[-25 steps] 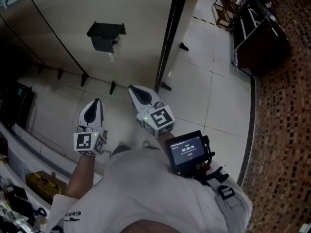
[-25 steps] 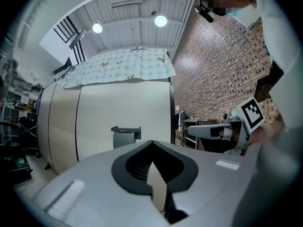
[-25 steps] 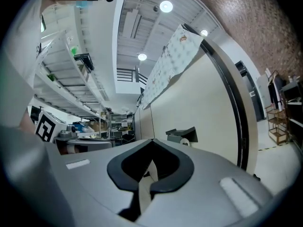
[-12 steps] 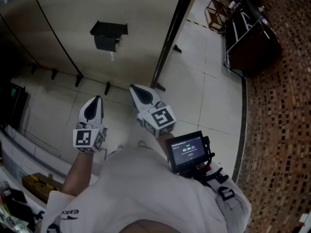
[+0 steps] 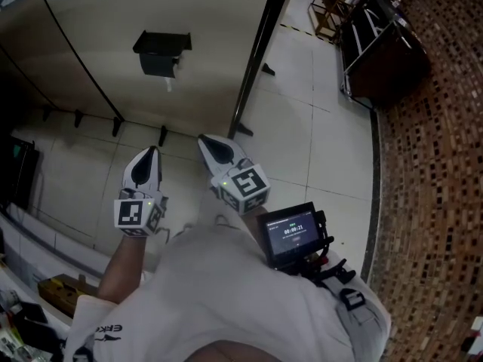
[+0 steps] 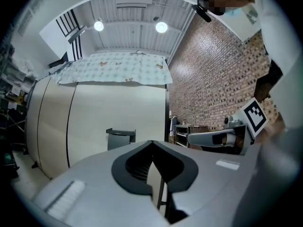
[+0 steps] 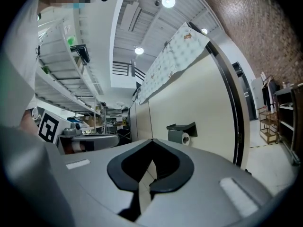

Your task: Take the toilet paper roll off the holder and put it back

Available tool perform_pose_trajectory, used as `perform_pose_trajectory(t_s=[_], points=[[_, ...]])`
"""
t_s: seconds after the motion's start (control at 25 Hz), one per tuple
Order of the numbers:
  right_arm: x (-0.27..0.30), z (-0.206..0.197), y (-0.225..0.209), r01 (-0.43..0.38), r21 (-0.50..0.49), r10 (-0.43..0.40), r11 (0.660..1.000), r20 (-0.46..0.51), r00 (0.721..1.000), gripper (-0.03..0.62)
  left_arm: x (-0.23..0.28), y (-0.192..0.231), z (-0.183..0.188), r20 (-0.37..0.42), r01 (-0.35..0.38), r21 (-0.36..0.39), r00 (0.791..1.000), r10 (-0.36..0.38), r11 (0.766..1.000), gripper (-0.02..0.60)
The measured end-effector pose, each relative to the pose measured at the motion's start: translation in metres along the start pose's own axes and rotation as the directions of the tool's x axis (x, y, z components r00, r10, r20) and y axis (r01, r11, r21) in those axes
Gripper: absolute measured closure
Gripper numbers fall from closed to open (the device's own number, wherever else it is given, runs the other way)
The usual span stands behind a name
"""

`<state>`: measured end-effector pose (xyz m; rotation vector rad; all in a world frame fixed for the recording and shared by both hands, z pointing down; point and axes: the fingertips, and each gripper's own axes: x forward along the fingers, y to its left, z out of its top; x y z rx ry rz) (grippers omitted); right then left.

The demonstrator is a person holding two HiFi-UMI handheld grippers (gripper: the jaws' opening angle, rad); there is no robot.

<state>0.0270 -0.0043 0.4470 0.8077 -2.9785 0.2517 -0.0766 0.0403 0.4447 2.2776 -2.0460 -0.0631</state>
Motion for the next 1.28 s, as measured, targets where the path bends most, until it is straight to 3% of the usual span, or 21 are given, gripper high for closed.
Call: perform_pose_trajectory(t_s=[0.6, 1.04, 1.28], points=[[-0.008, -0.001, 0.016, -0.008, -0.001, 0.008, 1.0, 0.003, 1.0, 0.582, -0.018, -0.001, -0.001, -0.002, -0.008, 0.007, 1.0, 0.008, 1.0, 0.58], [0.007, 0.01, 0.0, -0.027, 0.006, 0.027, 1.0, 0.0, 1.0, 0.582, 0.004, 0.005, 0.0, -0.015, -0.029, 0.0, 0.999, 0.029, 1.0, 0.58], [-0.006, -0.002, 0.013, -0.042, -0.013, 0.042, 0.999, -0.001, 0.999, 0.582, -0.016, -0.001, -0.001, -0.011, -0.038, 0.007, 0.999, 0.038, 0.999, 0.58]])
